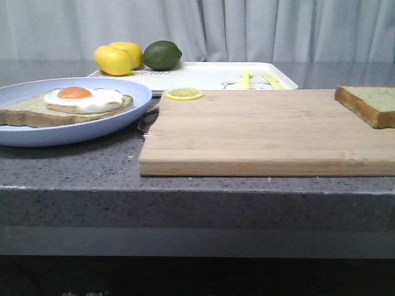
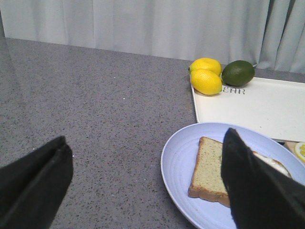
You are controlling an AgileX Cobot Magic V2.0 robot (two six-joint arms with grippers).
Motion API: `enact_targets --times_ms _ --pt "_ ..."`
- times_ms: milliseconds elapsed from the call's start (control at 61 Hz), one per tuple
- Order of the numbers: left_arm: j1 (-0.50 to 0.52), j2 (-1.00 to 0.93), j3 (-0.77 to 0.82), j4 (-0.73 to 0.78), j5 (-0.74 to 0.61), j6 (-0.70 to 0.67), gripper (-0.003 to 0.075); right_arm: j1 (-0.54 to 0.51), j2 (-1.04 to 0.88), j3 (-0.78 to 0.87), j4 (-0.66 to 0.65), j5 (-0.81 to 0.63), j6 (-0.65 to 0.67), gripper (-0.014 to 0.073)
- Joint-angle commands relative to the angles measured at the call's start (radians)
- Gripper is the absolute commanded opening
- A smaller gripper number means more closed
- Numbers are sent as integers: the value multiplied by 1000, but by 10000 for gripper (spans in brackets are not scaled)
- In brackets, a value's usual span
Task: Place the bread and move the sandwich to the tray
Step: 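Grasp the bread slice with the right gripper and lift it, then carry the bread slice with the right gripper over the egg on the plate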
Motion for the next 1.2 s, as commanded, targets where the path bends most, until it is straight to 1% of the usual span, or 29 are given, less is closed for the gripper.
enact_targets --times_ms 0,16,49,66,98,115,197,213,246,312,492,558,640,738,804,902,1099,1181 --pt "2 11 -39 -2 -76 -7 620 -8 -31 -29 49 13 -19 533" --pt "2 11 -39 -2 -76 -7 620 -8 -34 -30 51 14 -19 505" --pt "2 11 -39 -2 -76 -7 620 -9 -37 -31 54 15 -19 424" --pt "2 11 -39 -2 -76 -7 620 -10 -38 -31 54 14 -19 370" --pt "2 11 -39 -2 -76 -7 620 -11 -43 -31 55 14 -19 293" --pt "2 11 -39 -2 -76 -7 620 -11 -46 -31 55 15 -19 233" --pt "2 11 -39 -2 -76 -7 620 -11 -63 -31 55 19 -18 39" --pt "2 11 -39 -2 -76 -7 620 -11 -68 -31 55 20 -18 -13" --pt "2 11 -39 -2 -76 -7 620 -11 -79 -31 55 21 -17 -77" --pt "2 11 -39 -2 -76 -7 620 -11 -106 -31 64 21 -17 -60" --pt "2 11 -39 -2 -76 -7 620 -11 -204 -31 129 38 -17 -60" --pt "2 11 -39 -2 -76 -7 620 -11 -246 -31 194 60 -17 -60" --pt "2 11 -39 -2 -76 -7 620 0 -283 -31 318 111 -17 -60" --pt "2 11 -39 -2 -76 -7 620 45 -298 -31 447 160 -19 -60" --pt "2 11 -39 -2 -76 -7 620 108 -299 -31 514 158 -19 -60" --pt "2 11 -39 -2 -76 -7 620 227 -299 -31 587 101 -19 -60" --pt "2 11 -39 -2 -76 -7 620 543 -270 -31 737 -138 -19 -60" --pt "2 11 -39 -2 -76 -7 620 654 -239 -32 799 -241 -29 -60"
